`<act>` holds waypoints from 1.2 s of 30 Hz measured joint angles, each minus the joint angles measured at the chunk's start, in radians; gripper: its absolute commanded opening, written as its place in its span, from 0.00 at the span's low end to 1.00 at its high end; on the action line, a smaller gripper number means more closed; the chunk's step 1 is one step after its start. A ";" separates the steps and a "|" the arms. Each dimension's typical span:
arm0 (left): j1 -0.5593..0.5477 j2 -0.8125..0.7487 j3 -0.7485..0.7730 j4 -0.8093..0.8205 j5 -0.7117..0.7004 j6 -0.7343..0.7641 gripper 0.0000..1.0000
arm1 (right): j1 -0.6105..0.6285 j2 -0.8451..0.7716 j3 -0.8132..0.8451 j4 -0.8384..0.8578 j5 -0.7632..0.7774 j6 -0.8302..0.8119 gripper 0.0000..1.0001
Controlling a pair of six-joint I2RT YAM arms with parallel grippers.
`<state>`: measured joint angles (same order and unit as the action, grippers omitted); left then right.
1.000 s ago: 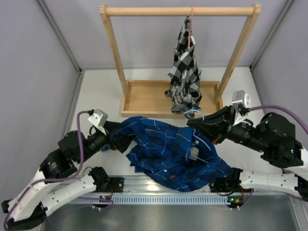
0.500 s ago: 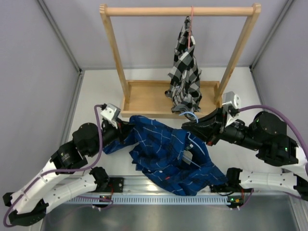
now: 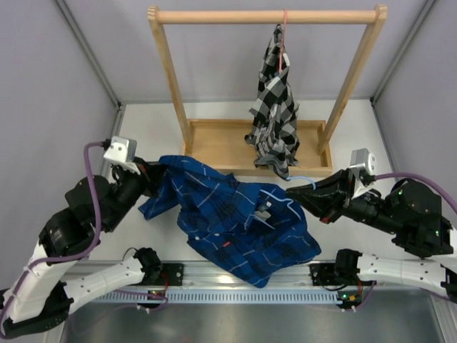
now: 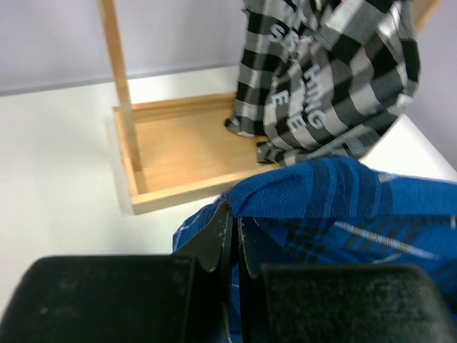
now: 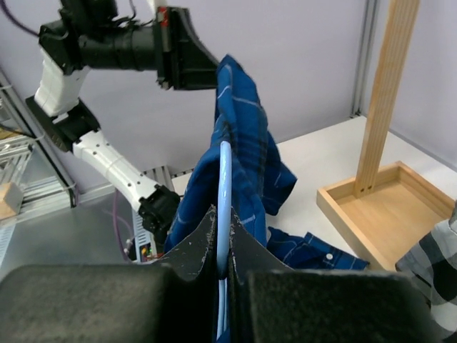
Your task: Place the shirt on the hanger
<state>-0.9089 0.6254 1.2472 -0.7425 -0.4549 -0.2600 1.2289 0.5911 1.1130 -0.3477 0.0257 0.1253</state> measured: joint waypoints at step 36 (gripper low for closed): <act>-0.511 0.094 0.390 -0.153 -0.667 0.000 0.04 | 0.001 0.472 0.546 -0.056 -0.099 -0.134 0.00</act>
<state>-1.4197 0.7197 1.6371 -0.8955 -1.1221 -0.2604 1.2297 1.0626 1.6592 -0.4042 -0.0734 -0.0082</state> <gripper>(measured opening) 0.035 0.013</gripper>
